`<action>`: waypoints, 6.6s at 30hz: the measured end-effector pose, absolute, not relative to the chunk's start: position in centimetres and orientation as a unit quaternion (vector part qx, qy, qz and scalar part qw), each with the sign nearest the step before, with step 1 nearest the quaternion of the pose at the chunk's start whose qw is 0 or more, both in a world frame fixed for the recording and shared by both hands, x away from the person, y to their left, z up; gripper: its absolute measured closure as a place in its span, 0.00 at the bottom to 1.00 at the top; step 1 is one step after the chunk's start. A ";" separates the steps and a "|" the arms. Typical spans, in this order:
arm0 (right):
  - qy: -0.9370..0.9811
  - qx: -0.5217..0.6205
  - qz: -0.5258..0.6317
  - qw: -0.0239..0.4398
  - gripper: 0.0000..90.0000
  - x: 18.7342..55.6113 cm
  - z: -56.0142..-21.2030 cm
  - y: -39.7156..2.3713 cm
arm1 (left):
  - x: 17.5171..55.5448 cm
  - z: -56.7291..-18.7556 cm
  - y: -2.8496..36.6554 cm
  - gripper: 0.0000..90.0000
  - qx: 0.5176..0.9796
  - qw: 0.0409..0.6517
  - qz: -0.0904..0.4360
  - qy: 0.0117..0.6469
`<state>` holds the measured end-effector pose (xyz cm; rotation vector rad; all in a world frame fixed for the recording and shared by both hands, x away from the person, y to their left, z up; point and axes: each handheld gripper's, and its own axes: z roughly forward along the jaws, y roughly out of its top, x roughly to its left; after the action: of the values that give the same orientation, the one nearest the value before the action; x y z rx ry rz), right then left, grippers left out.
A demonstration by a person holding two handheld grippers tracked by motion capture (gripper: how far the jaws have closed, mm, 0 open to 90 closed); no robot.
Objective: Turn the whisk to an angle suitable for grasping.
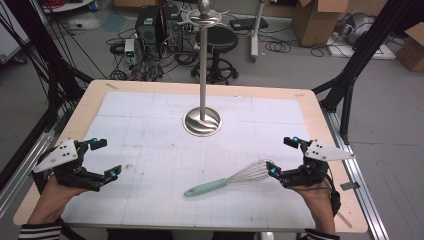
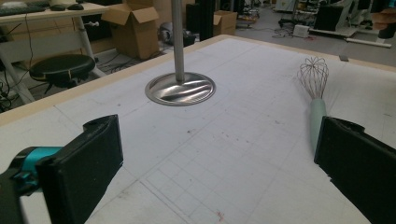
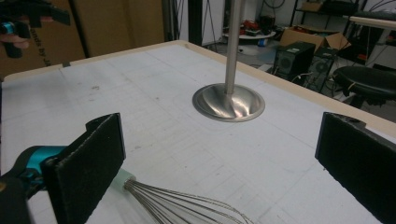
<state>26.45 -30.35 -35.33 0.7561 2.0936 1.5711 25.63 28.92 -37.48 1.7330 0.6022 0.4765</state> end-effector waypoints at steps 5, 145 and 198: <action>0.754 0.271 0.564 0.201 0.00 26.6 -35.1 -30.1 | 25.6 -37.3 29.1 0.02 0.740 0.588 0.203 0.257; 0.987 -0.121 0.103 0.008 0.60 31.1 -40.3 -9.1 | 26.4 -37.8 28.5 0.02 0.756 0.567 0.198 0.261; 0.966 -0.022 0.252 0.051 0.76 32.6 -33.0 -15.3 | 26.5 -38.0 28.6 0.02 0.759 0.563 0.199 0.261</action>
<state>32.64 -15.27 -33.01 -0.0664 2.9407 0.7655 26.55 28.56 -37.96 1.7865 0.6151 0.4681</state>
